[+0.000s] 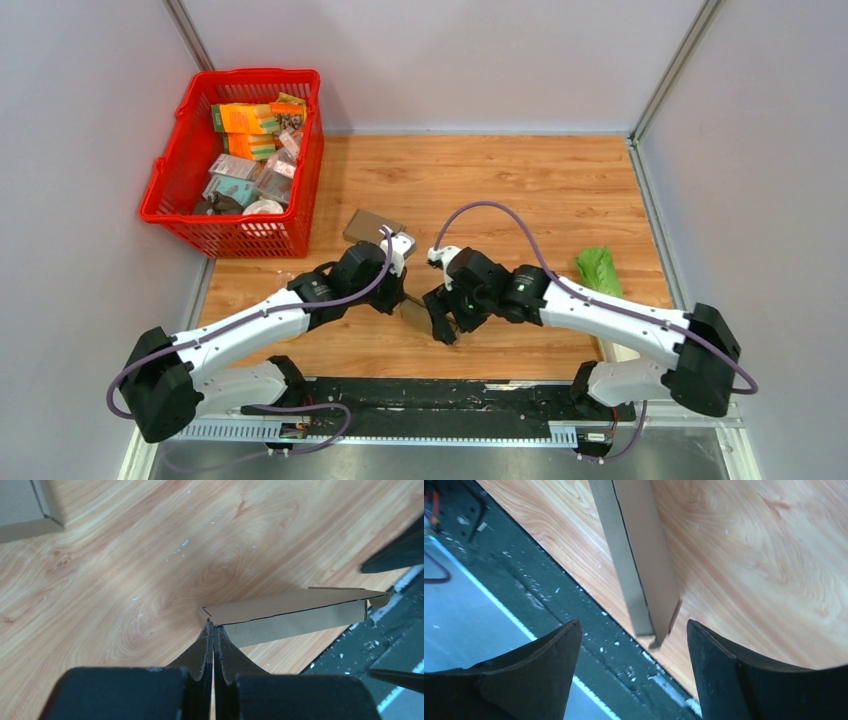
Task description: Fold the paper box
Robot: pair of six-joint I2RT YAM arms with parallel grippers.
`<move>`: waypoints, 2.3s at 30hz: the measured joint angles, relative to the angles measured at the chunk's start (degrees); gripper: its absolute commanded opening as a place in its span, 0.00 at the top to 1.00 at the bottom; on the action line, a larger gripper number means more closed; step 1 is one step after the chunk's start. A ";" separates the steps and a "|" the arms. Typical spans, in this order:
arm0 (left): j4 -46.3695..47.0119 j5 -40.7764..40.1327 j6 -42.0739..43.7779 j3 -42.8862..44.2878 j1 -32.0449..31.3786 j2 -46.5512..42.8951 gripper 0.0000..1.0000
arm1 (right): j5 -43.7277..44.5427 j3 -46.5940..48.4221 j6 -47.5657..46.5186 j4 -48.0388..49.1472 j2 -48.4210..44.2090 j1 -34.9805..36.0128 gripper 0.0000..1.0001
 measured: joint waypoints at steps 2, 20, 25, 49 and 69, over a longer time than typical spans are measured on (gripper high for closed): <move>0.02 -3.15 -1.68 -0.59 -1.70 -0.20 1.00 | 0.48 -0.04 5.51 -2.40 -4.66 -0.50 0.26; 0.37 -18.69 -9.99 -0.39 -9.49 1.44 1.00 | 2.45 -3.23 25.35 -7.48 -7.74 -1.44 0.71; 0.26 -19.52 -9.99 -0.37 -9.88 1.44 1.00 | 2.60 -3.23 24.74 -6.82 -7.06 -3.80 0.71; -0.09 -24.06 -11.76 0.26 -12.26 2.51 1.00 | -1.36 -6.05 28.61 -0.52 -4.35 -6.69 0.67; -1.42 -35.74 -21.53 -1.70 -18.49 1.01 1.00 | -8.13 -10.08 33.09 4.22 -10.56 -12.48 0.65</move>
